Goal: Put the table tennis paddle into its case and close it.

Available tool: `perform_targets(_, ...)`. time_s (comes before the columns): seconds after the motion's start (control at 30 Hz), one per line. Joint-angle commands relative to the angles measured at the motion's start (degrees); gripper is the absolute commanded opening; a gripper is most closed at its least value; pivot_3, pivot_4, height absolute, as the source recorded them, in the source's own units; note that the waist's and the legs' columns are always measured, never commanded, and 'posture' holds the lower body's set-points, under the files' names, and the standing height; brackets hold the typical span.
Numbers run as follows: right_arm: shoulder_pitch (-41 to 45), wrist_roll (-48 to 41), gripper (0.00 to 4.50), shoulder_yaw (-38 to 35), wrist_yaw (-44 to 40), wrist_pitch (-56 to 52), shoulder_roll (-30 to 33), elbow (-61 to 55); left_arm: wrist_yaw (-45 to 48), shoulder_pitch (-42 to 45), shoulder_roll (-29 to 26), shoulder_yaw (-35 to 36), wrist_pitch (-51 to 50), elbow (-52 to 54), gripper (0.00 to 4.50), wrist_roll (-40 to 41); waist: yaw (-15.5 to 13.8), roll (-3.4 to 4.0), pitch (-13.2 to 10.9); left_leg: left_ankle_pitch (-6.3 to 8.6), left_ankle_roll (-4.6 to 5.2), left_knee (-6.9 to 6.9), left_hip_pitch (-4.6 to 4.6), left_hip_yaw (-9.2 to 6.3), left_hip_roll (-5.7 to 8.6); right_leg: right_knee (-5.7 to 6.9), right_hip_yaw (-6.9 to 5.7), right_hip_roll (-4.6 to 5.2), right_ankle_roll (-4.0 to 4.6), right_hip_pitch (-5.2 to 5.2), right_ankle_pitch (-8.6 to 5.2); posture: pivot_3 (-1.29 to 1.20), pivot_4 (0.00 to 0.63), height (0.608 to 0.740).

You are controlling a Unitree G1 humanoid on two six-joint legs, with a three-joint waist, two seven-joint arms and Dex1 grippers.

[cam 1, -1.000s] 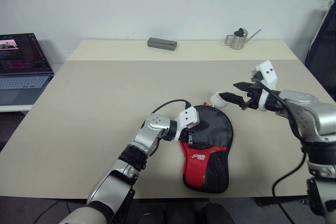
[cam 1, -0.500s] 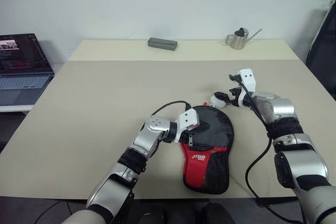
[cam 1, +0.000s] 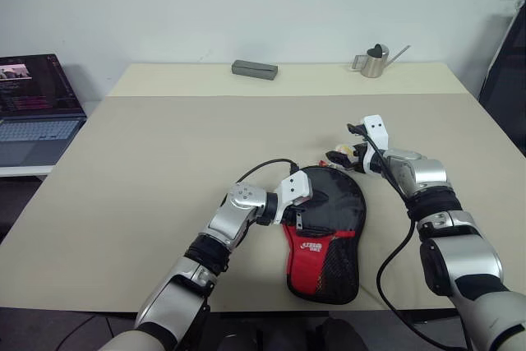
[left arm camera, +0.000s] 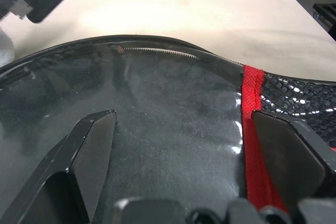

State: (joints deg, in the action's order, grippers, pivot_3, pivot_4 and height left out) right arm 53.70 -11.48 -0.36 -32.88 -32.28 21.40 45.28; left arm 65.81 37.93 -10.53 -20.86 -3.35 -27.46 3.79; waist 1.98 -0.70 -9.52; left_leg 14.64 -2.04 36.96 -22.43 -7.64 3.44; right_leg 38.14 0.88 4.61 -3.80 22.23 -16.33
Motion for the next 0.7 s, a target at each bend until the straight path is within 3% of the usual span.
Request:
perform_targets(0.03,-0.13,0.49,3.86,0.19,-1.11,-0.46,-0.14,-3.04,0.14,-1.27,0.19,-1.73,-0.51,-1.11,4.50,-1.43,0.00,0.01,0.01,0.00,0.00,0.00,0.00,0.00,0.00,0.00,0.00,0.00,0.00,0.00,0.00,0.00,0.150,0.740)
perform_targets(0.27,-1.13,1.58,1.51,0.62,-1.48,-0.79,-0.52,-5.29,-0.05,-1.14,0.13,-1.73,-0.50,-1.54,4.50,-1.60,0.02,0.07,0.05,0.00,0.00,0.01,0.02,0.00,0.00,0.04,0.00,0.00,0.00,0.00,0.00,0.00,0.150,0.740)
perform_targets(0.37,-1.25,1.61,0.86,0.51,-1.11,-0.57,-0.56,-5.68,-0.46,-1.07,0.04,-1.87,-0.40,-2.42,4.50,-2.10,0.02,0.07,0.06,0.00,0.00,0.02,0.02,0.00,0.00,0.04,0.01,0.00,0.00,0.00,0.00,0.00,0.150,0.740)
perform_targets(0.47,-1.38,1.84,0.65,0.48,-0.78,-0.13,-0.41,-5.94,-0.93,-1.13,-0.05,-1.78,-0.44,-3.60,4.50,-2.37,0.01,0.09,0.09,0.00,0.00,0.02,0.03,0.00,0.01,0.04,0.01,0.00,0.00,-0.02,0.00,0.00,0.150,0.740)
perform_targets(0.7,-1.29,3.25,0.64,0.36,-0.74,1.01,0.99,-7.26,-0.88,-1.80,-0.41,-1.49,-0.81,-6.09,4.50,-2.15,0.01,0.23,0.23,0.03,0.07,0.03,0.17,0.02,0.02,0.19,0.04,0.00,0.00,-0.07,0.00,0.00,0.150,0.740)
